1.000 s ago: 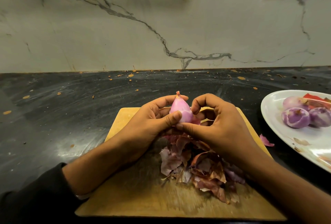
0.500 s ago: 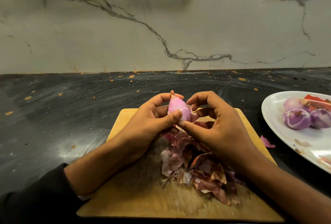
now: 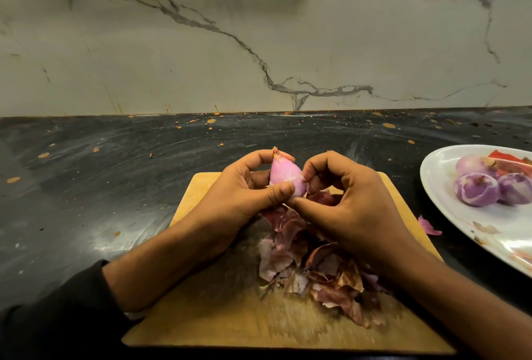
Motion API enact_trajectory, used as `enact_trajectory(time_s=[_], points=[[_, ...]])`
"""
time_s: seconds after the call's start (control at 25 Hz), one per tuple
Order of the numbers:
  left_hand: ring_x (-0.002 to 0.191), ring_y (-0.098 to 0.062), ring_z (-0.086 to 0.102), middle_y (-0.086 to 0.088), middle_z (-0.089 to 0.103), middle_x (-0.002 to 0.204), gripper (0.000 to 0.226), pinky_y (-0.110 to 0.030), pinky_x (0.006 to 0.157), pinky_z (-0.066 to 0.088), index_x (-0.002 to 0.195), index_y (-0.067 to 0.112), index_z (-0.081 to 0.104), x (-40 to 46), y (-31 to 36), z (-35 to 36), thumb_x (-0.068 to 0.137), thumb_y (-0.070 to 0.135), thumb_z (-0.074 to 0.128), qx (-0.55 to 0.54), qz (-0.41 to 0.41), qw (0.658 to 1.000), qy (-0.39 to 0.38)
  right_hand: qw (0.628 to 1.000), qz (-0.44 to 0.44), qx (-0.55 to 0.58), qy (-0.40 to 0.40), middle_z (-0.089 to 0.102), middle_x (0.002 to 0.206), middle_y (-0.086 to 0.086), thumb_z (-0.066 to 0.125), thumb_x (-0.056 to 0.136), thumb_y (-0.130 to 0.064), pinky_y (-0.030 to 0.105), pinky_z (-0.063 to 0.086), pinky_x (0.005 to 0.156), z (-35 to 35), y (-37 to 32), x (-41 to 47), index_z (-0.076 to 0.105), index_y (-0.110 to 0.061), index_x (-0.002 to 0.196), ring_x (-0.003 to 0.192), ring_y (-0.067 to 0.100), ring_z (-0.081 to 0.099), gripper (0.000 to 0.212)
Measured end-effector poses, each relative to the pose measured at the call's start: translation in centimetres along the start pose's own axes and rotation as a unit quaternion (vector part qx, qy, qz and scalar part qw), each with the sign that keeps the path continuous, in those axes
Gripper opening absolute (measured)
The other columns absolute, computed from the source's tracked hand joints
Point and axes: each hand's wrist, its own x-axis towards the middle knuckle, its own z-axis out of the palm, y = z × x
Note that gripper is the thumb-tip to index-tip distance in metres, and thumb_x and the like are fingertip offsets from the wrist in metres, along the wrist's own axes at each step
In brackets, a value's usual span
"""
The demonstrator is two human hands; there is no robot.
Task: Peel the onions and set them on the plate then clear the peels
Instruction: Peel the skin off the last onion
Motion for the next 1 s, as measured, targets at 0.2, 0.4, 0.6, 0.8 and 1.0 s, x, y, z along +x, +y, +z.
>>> enact_trajectory(time_s=[0.2,0.4,0.6,0.8,1.0], points=[[0.084,-0.031,0.072,-0.025,0.074,0.095,0.054,-0.036,0.074,0.062,0.118,0.010,0.057,-0.24,0.12,0.15,0.067,0.010,0.073,-0.011,-0.008,1.000,-0.003,0.999,-0.016,-0.035,0.004,0.062,0.082,-0.004,0.086,0.069,-0.032,0.039,0.055,0.060,0.19,-0.27,-0.06,0.061,-0.021,0.090,0.074,0.016,0.061,0.034],[0.083,-0.028,0.073,-0.022,0.074,0.092,0.055,-0.032,0.071,0.061,0.120,0.007,0.055,-0.11,0.14,0.26,0.067,0.009,0.072,-0.007,-0.006,1.000,0.003,0.995,-0.066,-0.078,0.022,0.060,0.077,-0.008,0.084,0.077,-0.021,0.029,0.051,0.056,0.30,-0.20,-0.17,0.066,-0.017,0.080,0.071,0.012,0.059,0.019],[0.087,-0.034,0.067,-0.031,0.068,0.105,0.055,-0.036,0.074,0.059,0.116,0.014,0.058,-0.08,0.07,0.10,0.067,0.021,0.083,0.003,-0.014,1.000,0.006,0.999,-0.006,-0.024,0.021,0.063,0.078,-0.005,0.084,0.075,-0.025,0.031,0.055,0.055,0.33,-0.71,-0.15,0.061,-0.018,0.093,0.067,0.015,0.064,0.030],[0.096,-0.028,0.068,-0.019,0.070,0.115,0.042,-0.036,0.078,0.059,0.128,0.013,0.058,-0.10,0.00,0.00,0.094,0.037,0.050,0.010,-0.030,0.999,-0.036,0.998,0.043,0.044,0.005,0.065,0.079,-0.005,0.088,0.072,-0.018,0.025,0.054,0.056,0.12,-0.75,0.01,0.062,-0.020,0.093,0.067,0.012,0.063,0.033],[0.089,-0.022,0.063,-0.017,0.071,0.113,0.036,-0.031,0.072,0.055,0.124,0.015,0.062,0.12,-0.08,-0.18,0.099,0.032,0.044,0.014,-0.034,0.999,-0.014,0.994,0.084,0.074,0.001,0.063,0.073,-0.007,0.089,0.070,-0.014,0.016,0.049,0.056,-0.21,-0.53,0.17,0.064,-0.020,0.095,0.064,0.002,0.058,0.036]])
